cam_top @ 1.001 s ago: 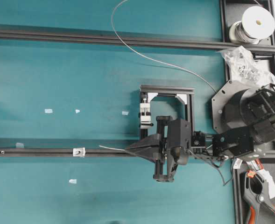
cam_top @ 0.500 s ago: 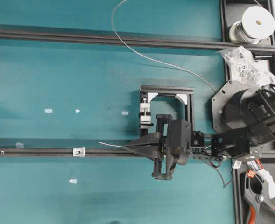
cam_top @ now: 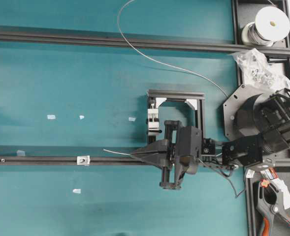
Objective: Insert the wire through the hole in the metal fitting.
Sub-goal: 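Align the wire tip with the hole in the white fitting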
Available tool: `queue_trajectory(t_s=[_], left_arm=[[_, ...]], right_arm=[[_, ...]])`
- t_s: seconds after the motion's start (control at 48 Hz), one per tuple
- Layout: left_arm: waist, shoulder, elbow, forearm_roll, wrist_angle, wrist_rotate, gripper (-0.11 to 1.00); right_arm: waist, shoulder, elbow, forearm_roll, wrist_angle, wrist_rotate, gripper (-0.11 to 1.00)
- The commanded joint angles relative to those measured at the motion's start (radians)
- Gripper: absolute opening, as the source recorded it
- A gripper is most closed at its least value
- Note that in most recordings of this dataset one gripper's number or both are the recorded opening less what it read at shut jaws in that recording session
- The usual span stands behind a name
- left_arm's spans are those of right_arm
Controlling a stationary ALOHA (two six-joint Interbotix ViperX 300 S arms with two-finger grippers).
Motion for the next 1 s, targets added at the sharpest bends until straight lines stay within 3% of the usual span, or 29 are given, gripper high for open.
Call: queue_trajectory(t_s=[0.0, 0.98], left_arm=[[0.005, 0.003, -0.009, 0.000, -0.006, 0.000, 0.77], [0.003, 0.003, -0.009, 0.000, -0.006, 0.002, 0.77]], right_arm=[[0.006, -0.005, -0.017, -0.003, -0.003, -0.003, -0.01], [0.003, 0.006, -0.035, -0.031, 0.026, -0.055, -0.01]])
